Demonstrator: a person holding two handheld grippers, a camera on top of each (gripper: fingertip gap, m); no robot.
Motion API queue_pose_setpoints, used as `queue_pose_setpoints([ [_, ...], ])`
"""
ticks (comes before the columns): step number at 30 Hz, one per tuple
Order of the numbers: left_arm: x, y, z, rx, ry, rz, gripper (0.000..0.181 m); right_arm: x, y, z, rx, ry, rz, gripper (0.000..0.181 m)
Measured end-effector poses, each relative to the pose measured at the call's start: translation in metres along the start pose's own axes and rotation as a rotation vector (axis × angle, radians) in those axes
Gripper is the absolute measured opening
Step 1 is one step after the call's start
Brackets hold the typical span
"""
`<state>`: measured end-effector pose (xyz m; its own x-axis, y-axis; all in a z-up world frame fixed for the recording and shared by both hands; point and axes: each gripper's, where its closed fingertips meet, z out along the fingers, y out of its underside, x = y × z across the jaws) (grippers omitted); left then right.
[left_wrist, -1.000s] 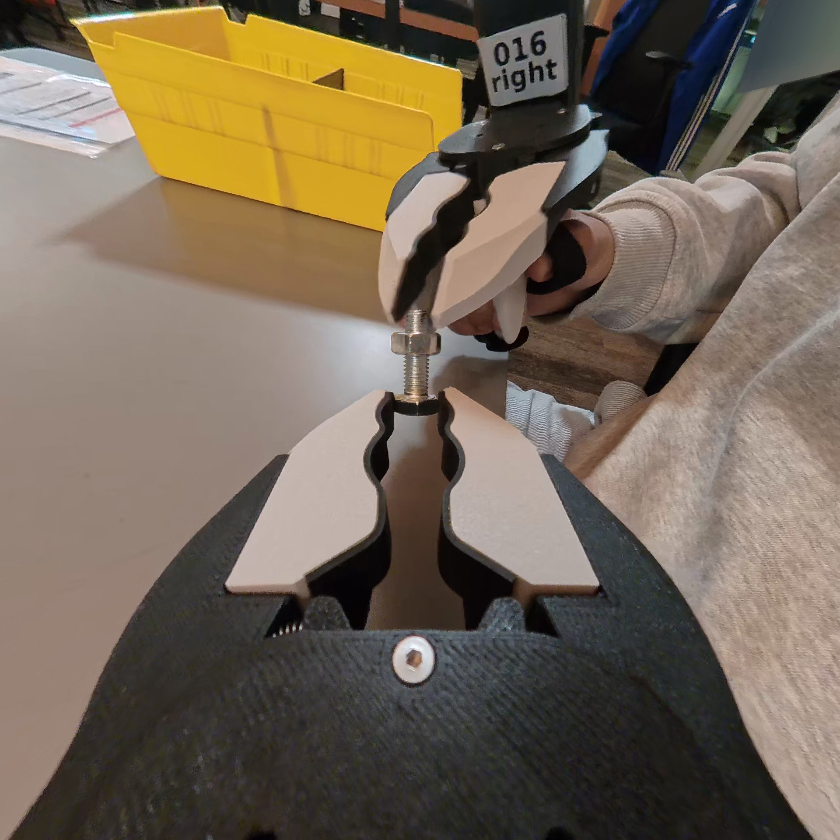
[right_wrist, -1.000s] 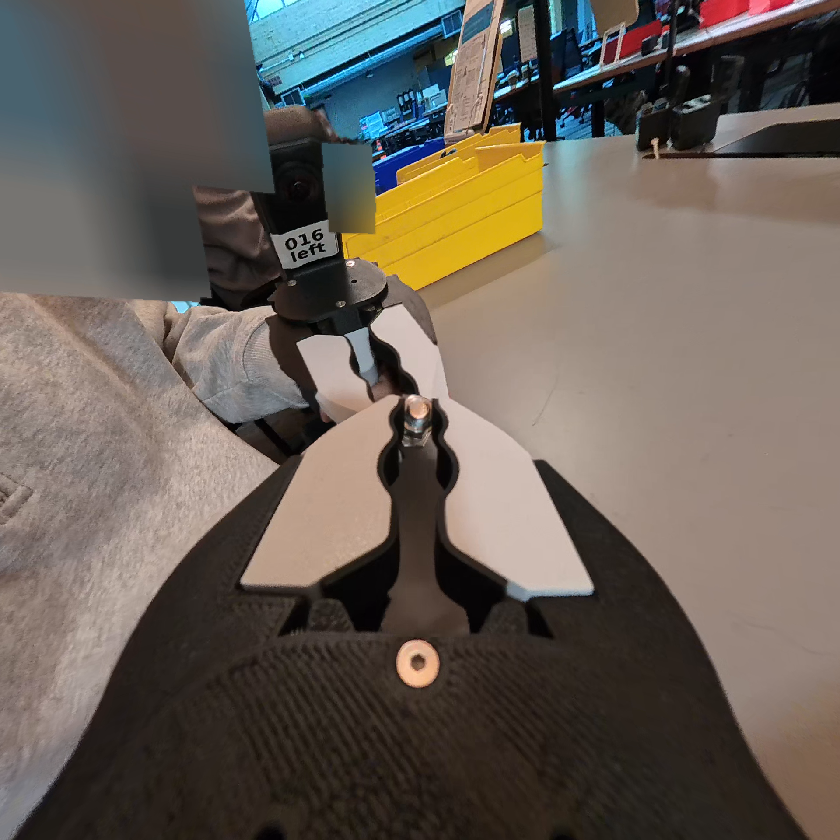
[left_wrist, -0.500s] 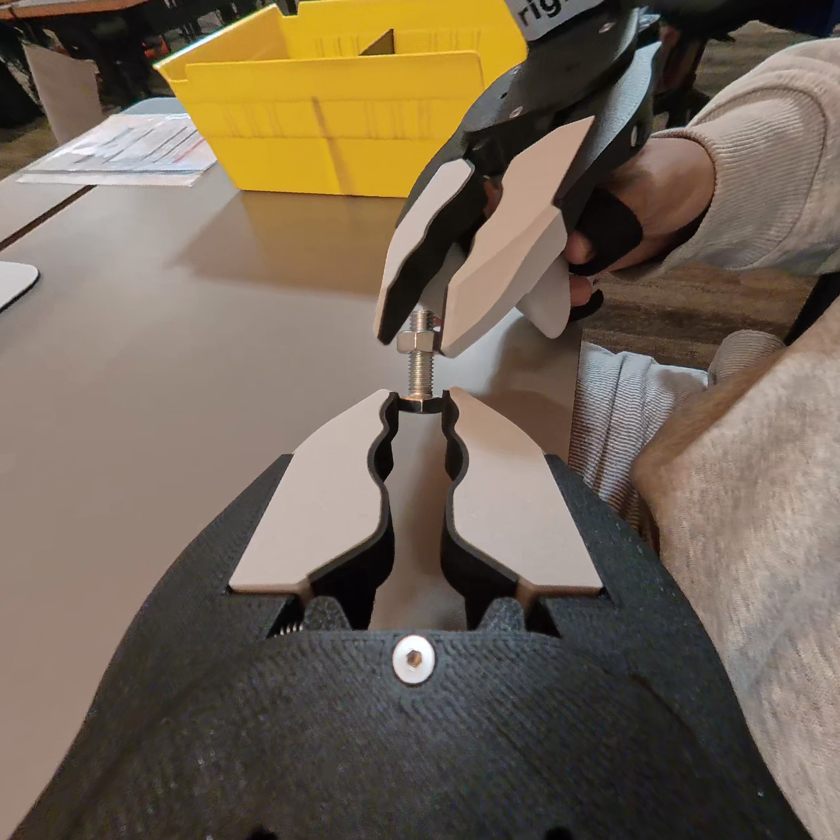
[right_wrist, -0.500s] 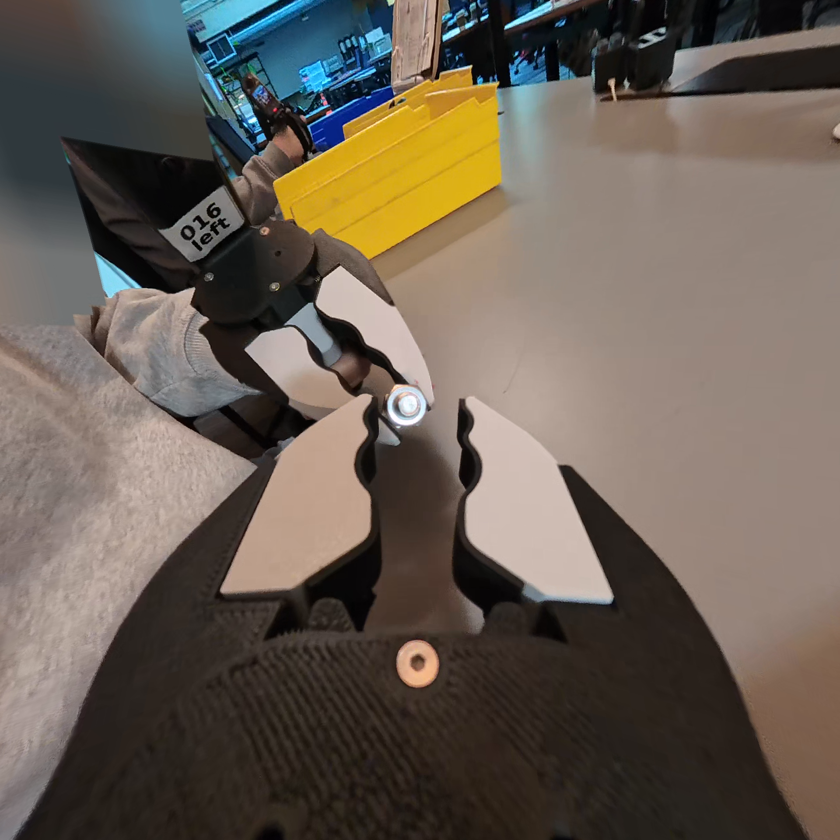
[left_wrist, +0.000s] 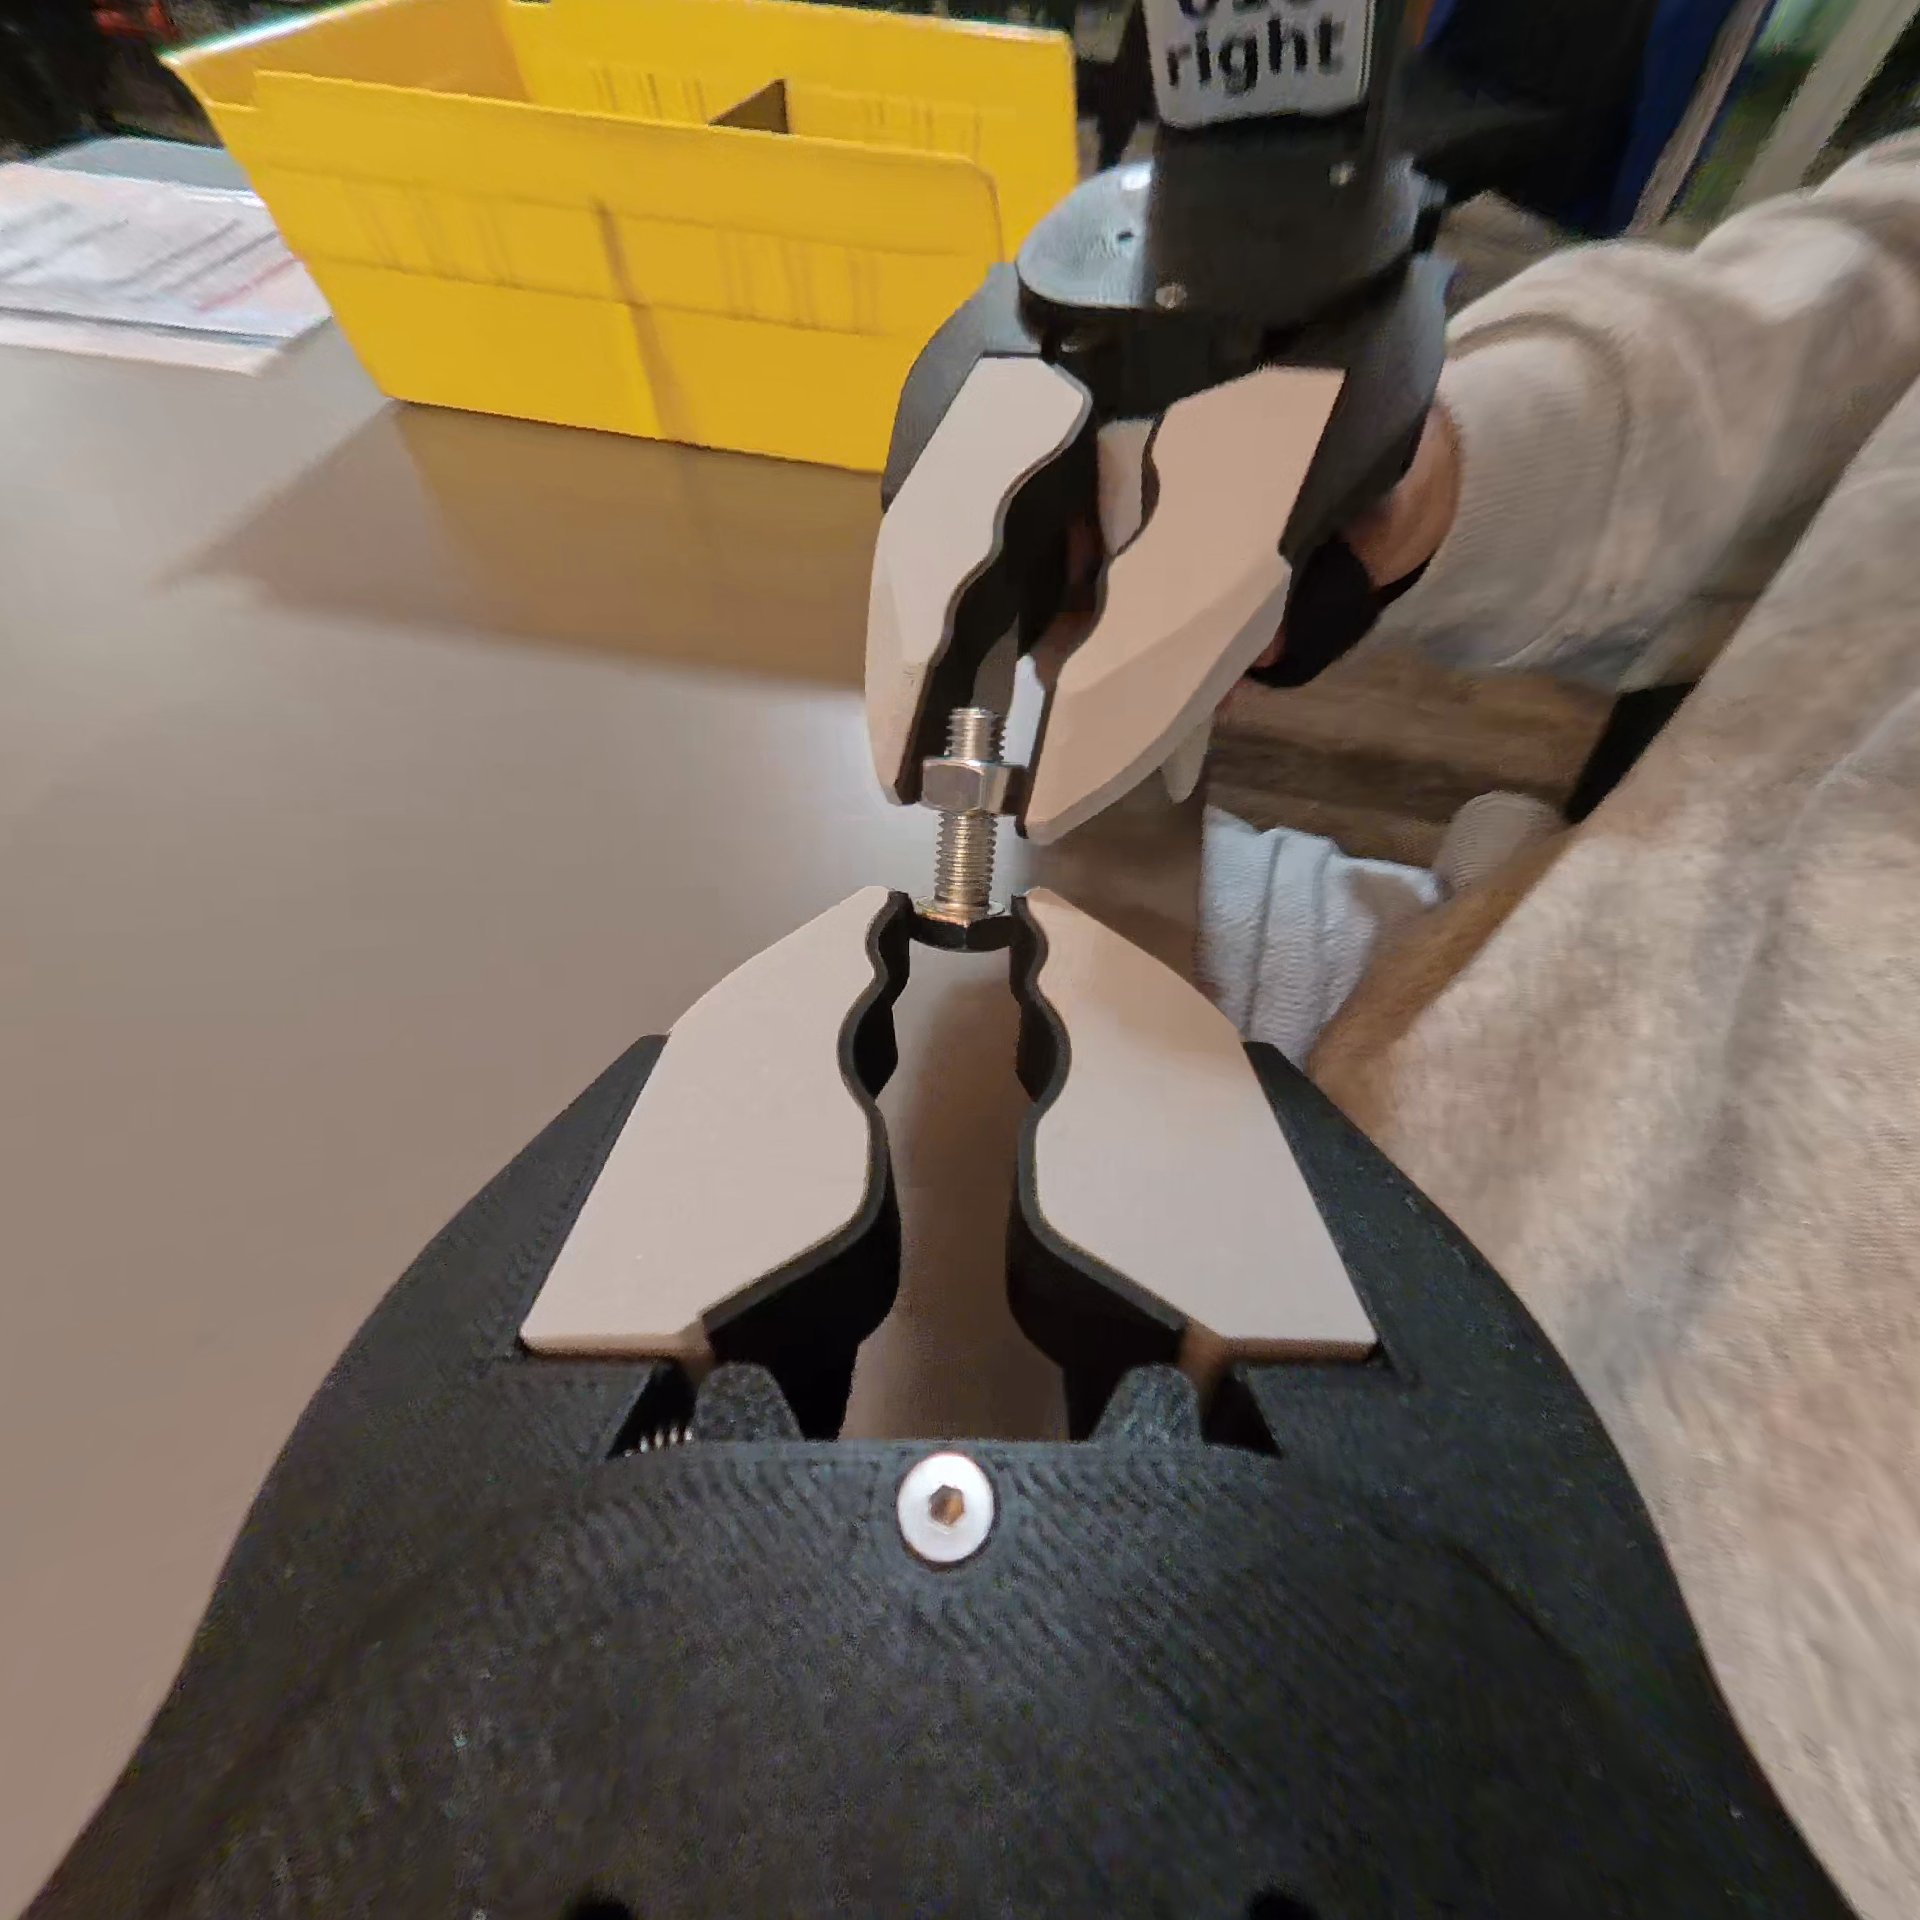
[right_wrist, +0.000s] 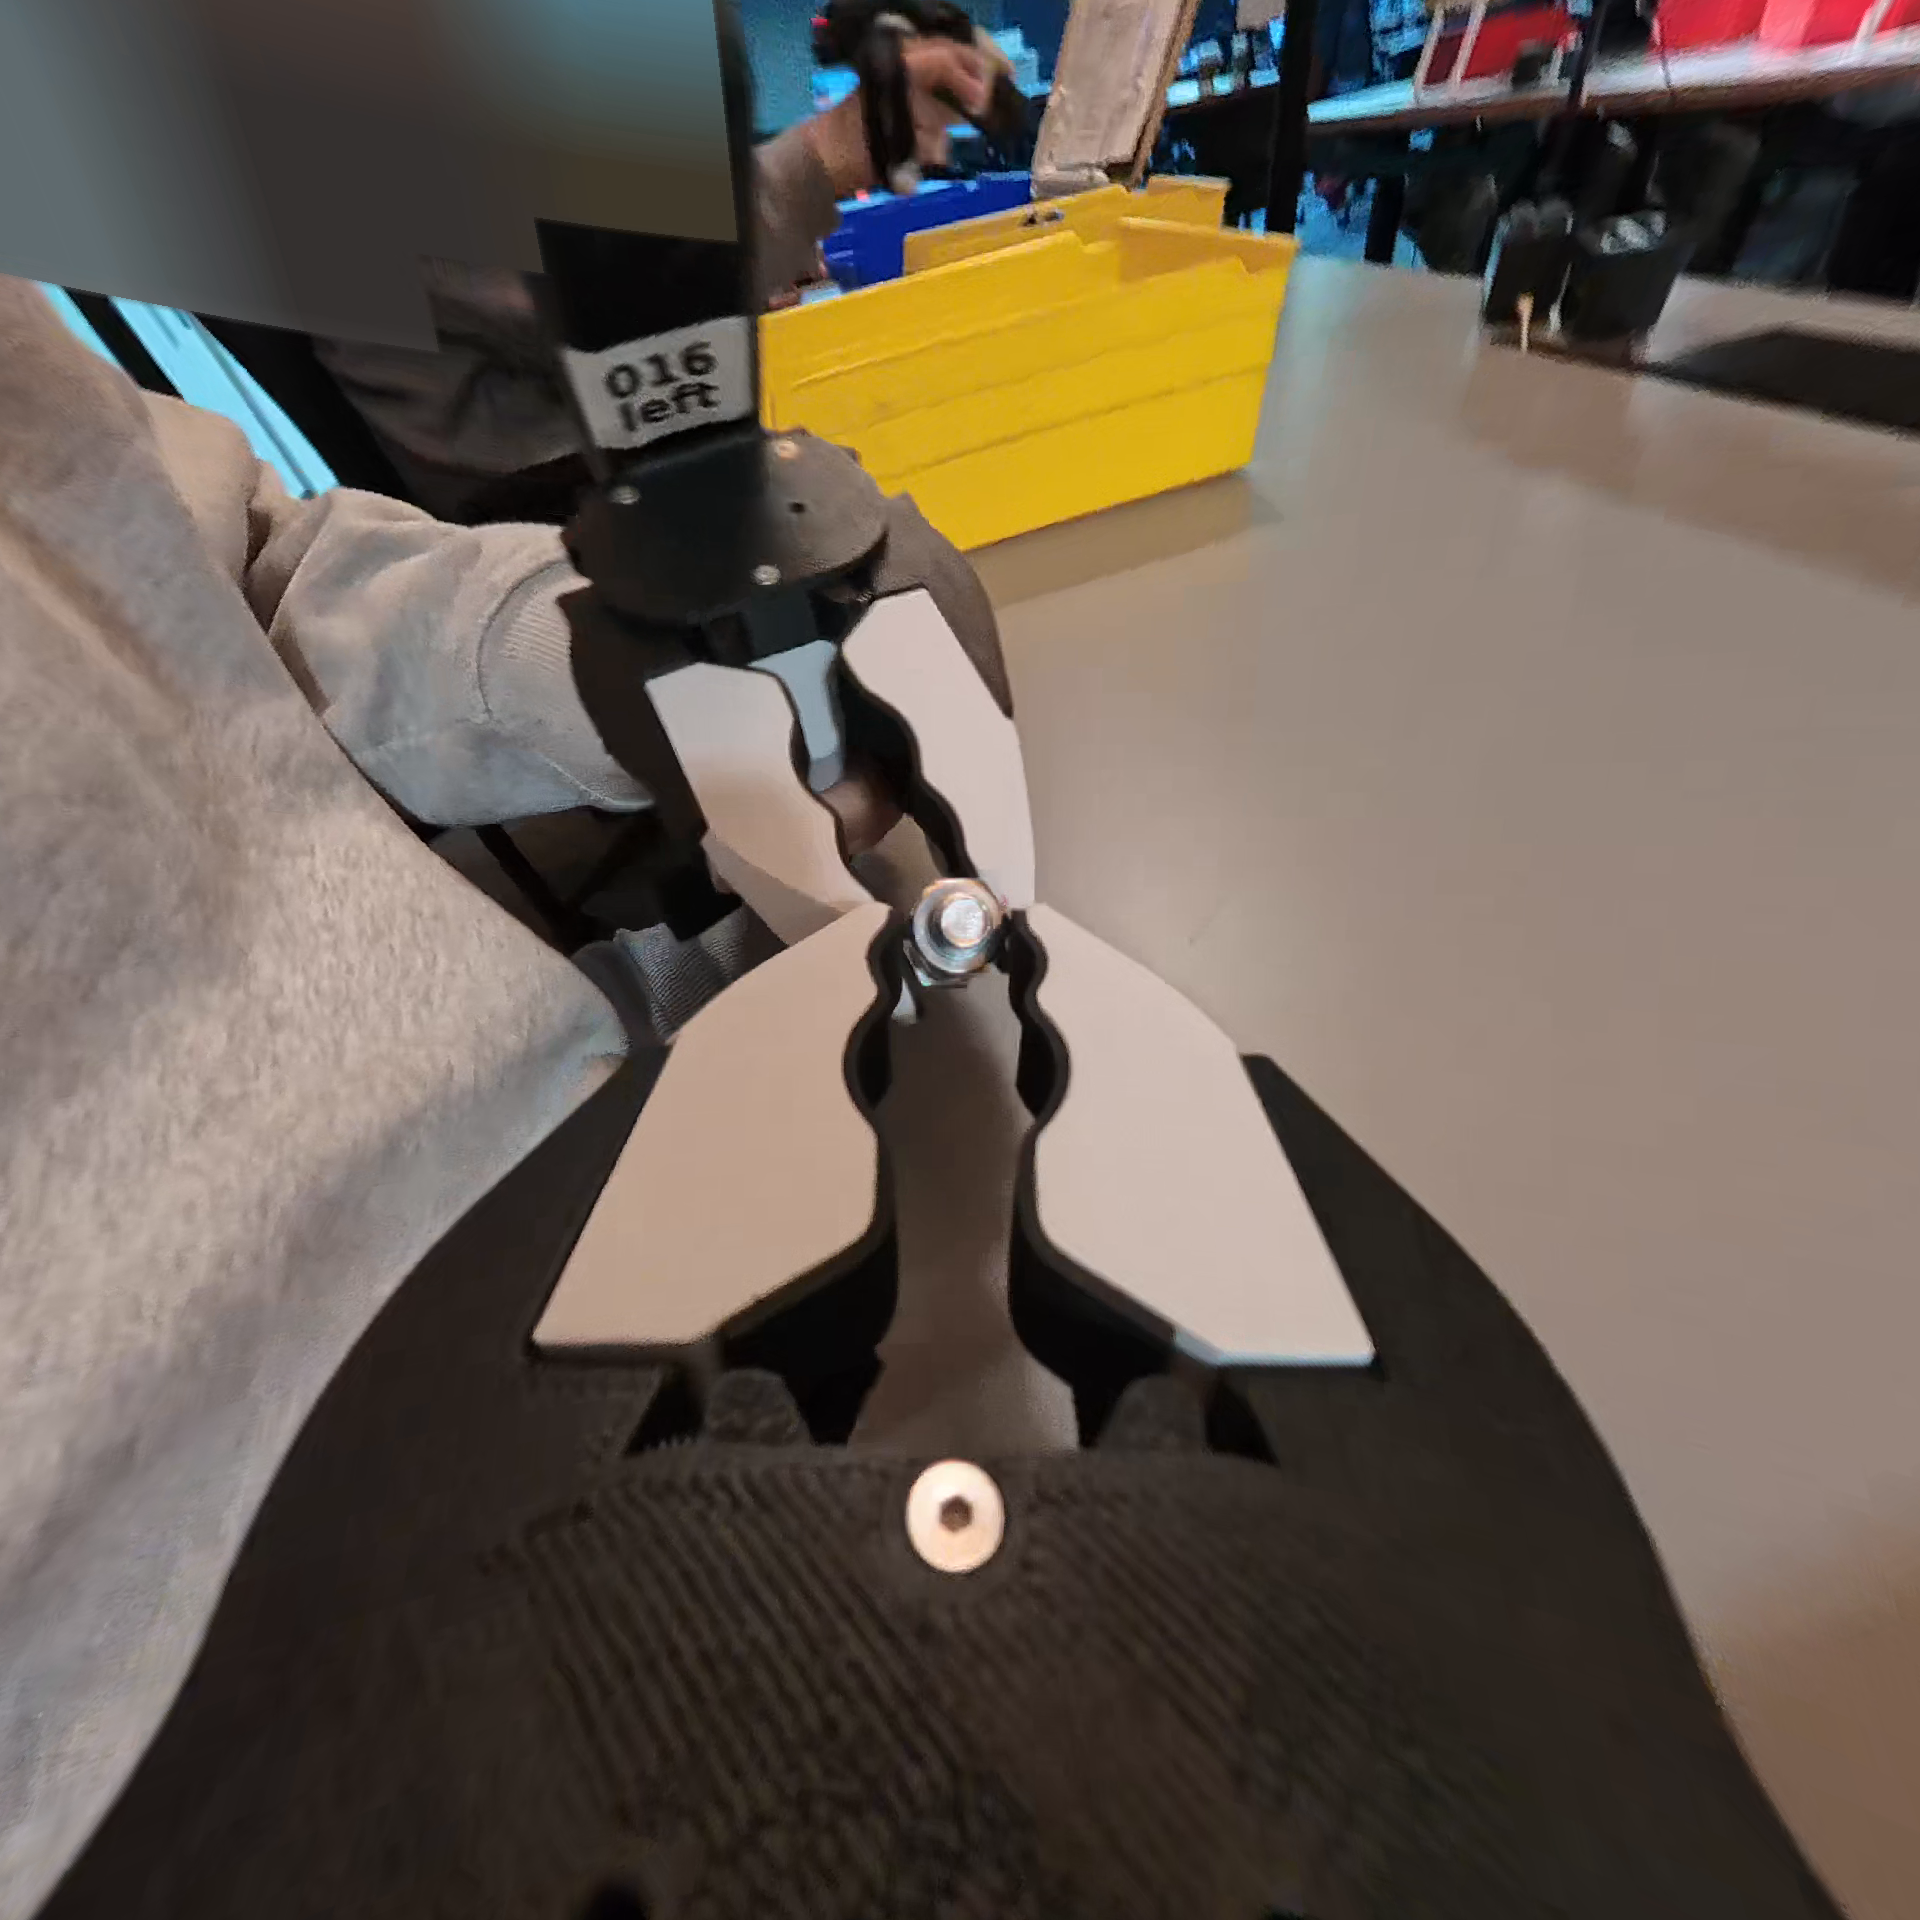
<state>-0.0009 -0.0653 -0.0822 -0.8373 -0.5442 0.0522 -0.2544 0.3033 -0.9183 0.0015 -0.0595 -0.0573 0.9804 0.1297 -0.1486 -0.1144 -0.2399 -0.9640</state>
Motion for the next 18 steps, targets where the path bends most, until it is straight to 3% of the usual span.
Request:
queue_pose_setpoints([
  [1,0.002,-0.002,-0.001,0.018,0.026,-0.027,0.020,-0.002,-0.002,0.000,0.014,-0.005,-0.019,0.020],
  [5,0.002,-0.004,-0.003,0.039,0.052,-0.066,0.020,0.001,-0.004,-0.001,0.030,0.004,-0.006,0.020],
  [8,-0.002,-0.007,-0.004,0.061,0.029,-0.080,0.020,0.010,-0.010,-0.003,0.069,0.053,0.028,0.044],
  [12,-0.013,-0.012,-0.008,0.114,-0.013,-0.138,0.020,0.017,-0.022,-0.010,0.153,0.110,0.033,0.056],
  [18,-0.017,-0.019,-0.012,0.188,0.004,-0.213,0.020,0.015,-0.024,-0.008,0.156,0.137,-0.002,0.047],
])
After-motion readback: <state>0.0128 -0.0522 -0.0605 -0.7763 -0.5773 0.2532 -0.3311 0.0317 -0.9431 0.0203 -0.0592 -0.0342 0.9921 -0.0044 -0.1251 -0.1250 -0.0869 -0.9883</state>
